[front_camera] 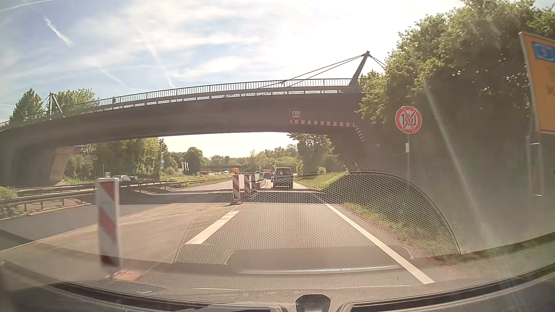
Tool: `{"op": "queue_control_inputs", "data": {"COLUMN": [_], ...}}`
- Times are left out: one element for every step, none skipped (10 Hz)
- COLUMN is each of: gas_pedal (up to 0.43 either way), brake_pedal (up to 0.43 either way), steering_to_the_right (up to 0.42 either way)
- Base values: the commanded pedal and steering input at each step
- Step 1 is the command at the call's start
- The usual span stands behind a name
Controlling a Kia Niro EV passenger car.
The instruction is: Follow the waypoints while adhering to traffic rules and regulations
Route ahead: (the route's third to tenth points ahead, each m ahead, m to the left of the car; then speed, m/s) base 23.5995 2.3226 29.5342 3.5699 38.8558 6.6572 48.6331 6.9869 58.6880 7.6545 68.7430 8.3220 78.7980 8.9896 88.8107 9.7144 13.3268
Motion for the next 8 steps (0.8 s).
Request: {"op": "queue_control_inputs", "data": {"gas_pedal": [0.039, 0.039, 0.039, 0.039, 0.039, 0.039, 0.047, 0.067], "brake_pedal": [0.0, 0.0, 0.0, 0.0, 0.0, 0.0, 0.0, 0.0], "steering_to_the_right": [-0.003, -0.003, -0.003, -0.003, -0.003, -0.003, -0.003, -0.003]}}
